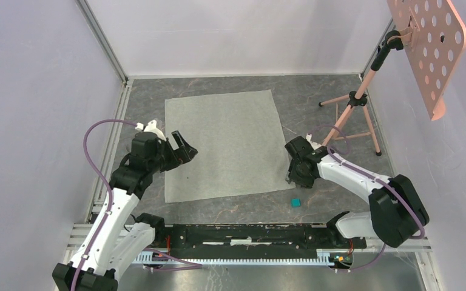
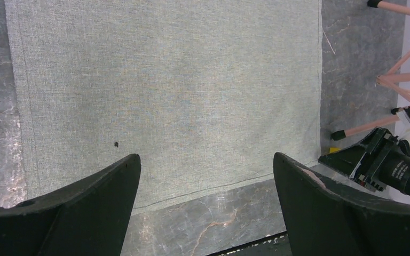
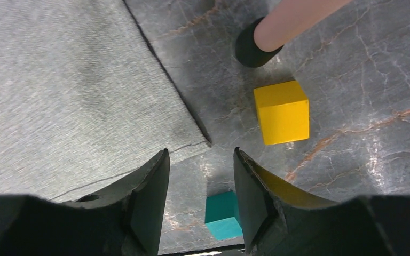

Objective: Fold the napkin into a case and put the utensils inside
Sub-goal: Pick up the flattened napkin from the center of the board.

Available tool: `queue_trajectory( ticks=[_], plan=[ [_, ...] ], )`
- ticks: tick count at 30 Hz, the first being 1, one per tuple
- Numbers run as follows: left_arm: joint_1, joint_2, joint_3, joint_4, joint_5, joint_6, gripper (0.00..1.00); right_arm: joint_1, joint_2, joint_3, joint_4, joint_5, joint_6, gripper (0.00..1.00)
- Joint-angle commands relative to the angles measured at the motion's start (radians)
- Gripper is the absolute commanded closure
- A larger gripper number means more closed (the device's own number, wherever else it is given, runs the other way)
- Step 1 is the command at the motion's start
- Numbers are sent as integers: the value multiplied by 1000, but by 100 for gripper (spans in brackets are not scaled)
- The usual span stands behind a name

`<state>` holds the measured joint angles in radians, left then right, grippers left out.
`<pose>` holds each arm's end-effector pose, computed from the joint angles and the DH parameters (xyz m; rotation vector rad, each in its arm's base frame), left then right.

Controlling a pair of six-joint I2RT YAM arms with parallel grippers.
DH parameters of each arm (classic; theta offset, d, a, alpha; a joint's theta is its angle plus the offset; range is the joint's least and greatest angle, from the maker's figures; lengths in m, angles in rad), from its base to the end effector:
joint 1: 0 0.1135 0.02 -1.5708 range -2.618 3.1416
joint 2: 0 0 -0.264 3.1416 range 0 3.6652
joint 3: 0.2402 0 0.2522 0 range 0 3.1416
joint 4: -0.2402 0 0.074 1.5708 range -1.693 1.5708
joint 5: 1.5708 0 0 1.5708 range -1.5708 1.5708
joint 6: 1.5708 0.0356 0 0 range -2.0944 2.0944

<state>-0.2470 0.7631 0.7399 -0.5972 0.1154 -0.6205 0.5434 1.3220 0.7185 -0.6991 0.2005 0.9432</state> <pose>0.1585 -0.0442 0.2867 -0.3525 2.2264 -0.6053 0.1916 0.1075 0.1748 0.5952 2.7458 0.0484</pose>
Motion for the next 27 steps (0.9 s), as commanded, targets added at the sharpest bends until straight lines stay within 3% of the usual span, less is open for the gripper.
queue_trajectory(
  ticks=[1,20,26,27],
  plan=[
    [5,-2,22,7,20,57,0,9,49,56,-51,34,41,46],
    [5,-9,39,-21,-15,93,0,38,182,63,-23,47,71,50],
    [5,-6,56,-53,-19,80,0,37,192,-4,38,58,92,63],
    [5,-5,55,-52,-16,77,0,38,186,-14,49,69,98,69]
  ],
)
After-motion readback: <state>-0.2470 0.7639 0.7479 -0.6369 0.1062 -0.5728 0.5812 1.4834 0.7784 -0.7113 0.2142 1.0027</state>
